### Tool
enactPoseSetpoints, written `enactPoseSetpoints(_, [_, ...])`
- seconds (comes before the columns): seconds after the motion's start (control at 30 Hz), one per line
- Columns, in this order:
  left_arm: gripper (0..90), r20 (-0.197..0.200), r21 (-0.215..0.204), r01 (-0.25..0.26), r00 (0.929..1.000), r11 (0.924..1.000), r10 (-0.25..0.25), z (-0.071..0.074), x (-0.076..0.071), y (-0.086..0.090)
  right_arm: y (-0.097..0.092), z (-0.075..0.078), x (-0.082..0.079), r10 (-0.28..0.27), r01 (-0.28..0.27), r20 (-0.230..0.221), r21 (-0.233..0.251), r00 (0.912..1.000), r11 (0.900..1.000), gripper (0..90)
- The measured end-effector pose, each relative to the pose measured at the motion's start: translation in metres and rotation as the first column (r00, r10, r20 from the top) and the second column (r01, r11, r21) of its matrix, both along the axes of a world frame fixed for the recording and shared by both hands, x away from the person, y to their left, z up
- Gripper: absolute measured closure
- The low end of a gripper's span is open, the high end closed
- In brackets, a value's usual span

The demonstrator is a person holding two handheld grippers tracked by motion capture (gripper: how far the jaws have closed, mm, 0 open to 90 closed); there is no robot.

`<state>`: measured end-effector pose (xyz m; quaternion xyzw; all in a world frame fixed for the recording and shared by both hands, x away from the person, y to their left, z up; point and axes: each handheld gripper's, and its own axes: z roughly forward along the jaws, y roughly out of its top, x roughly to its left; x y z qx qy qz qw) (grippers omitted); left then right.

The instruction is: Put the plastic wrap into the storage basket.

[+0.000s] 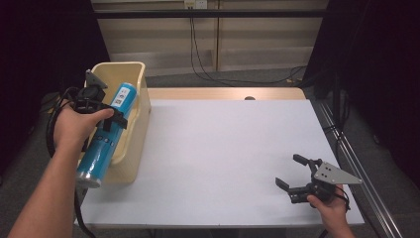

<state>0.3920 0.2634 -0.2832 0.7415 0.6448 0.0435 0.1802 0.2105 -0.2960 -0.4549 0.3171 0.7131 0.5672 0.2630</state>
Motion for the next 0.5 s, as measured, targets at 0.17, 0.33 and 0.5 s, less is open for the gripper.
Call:
enactPoseSetpoints(0.17, [32.0,-0.003,0.008,-0.013,0.9999,0.9999,0.013,-0.0006,-0.0009,-0.0002,0.0011,0.0001,-0.0003,0.001,-0.001,0.000,-0.002,1.0000,1.0000,1.2])
enactPoseSetpoints(0.33, [31.9,-0.011,0.026,-0.029,0.9995,0.9992,0.029,-0.0044,-0.0001,0.0013,0.0007,0.0003,-0.0012,0.000,0.000,0.001,0.000,1.0000,1.0000,1.2])
enactPoseSetpoints(0.5, [31.8,-0.020,0.032,-0.031,0.9993,0.9990,0.032,-0.0085,0.0010,0.0006,-0.0007,-0.0001,-0.0013,-0.002,0.002,-0.002,0.004,1.0000,1.0000,1.2])
